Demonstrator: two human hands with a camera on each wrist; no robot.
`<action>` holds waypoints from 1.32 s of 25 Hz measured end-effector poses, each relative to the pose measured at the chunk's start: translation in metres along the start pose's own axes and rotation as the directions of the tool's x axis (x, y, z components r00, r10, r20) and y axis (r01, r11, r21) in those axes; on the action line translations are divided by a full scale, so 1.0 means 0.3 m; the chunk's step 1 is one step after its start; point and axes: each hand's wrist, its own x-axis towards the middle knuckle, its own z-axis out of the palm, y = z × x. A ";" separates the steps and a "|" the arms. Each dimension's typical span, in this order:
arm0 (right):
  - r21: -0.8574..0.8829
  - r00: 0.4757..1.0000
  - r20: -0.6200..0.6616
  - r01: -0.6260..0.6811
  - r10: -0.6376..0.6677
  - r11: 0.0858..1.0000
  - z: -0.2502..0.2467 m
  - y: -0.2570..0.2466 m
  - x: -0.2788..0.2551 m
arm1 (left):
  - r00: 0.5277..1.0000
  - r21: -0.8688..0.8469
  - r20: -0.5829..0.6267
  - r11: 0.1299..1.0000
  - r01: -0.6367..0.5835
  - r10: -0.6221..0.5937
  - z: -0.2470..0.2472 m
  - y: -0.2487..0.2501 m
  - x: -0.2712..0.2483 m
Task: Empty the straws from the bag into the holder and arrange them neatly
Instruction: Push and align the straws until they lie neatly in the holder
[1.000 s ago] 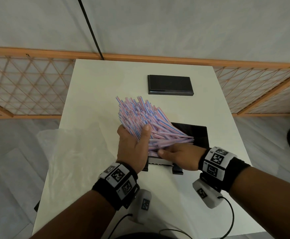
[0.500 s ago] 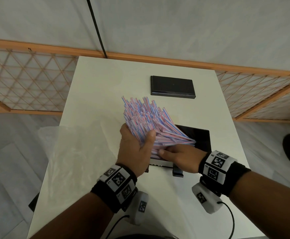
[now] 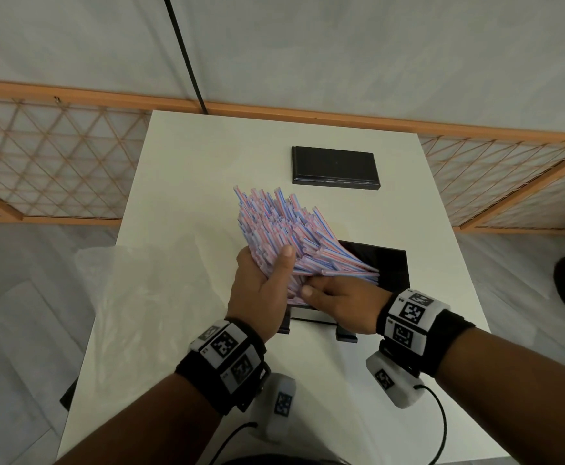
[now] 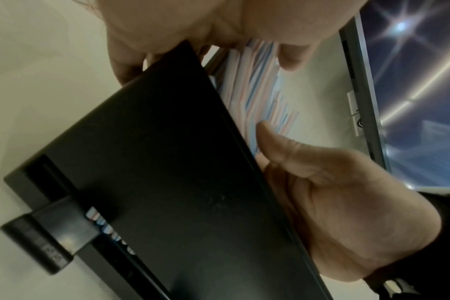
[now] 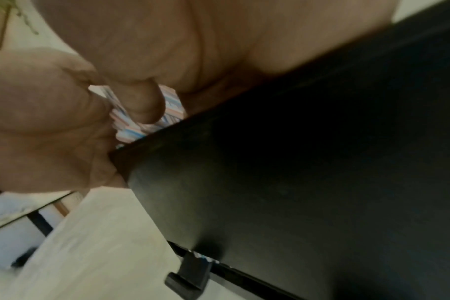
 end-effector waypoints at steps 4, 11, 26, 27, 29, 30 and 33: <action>-0.100 0.997 0.026 0.073 -0.071 0.992 0.015 0.003 0.011 | 0.999 0.041 -0.033 0.999 -0.008 0.010 -0.018 0.015 -0.002; -0.202 0.999 0.011 0.037 -0.035 0.979 0.028 -0.001 0.012 | 0.982 0.062 -0.171 0.994 0.091 -0.079 -0.045 0.032 0.014; -0.217 0.998 -0.065 -0.019 0.005 0.976 0.003 -0.003 -0.112 | 0.992 -0.185 -0.087 0.980 0.074 -0.092 -0.017 0.045 0.000; -0.228 0.998 -0.061 -0.025 0.011 0.973 0.007 -0.003 -0.111 | 0.991 -0.191 -0.089 0.978 0.082 -0.100 -0.016 0.049 0.002; -0.181 0.998 -0.061 -0.032 0.021 0.983 0.014 -0.008 -0.108 | 0.988 -0.170 -0.094 0.980 0.105 -0.122 -0.016 0.057 0.003; -0.172 0.998 -0.061 -0.041 0.031 0.984 0.017 -0.011 -0.103 | 0.987 -0.164 -0.096 0.980 0.110 -0.127 -0.017 0.059 0.005; -0.181 0.999 -0.030 -0.022 0.017 0.983 0.020 -0.049 -0.085 | 0.988 -0.168 -0.087 0.979 0.115 -0.131 -0.017 0.063 0.006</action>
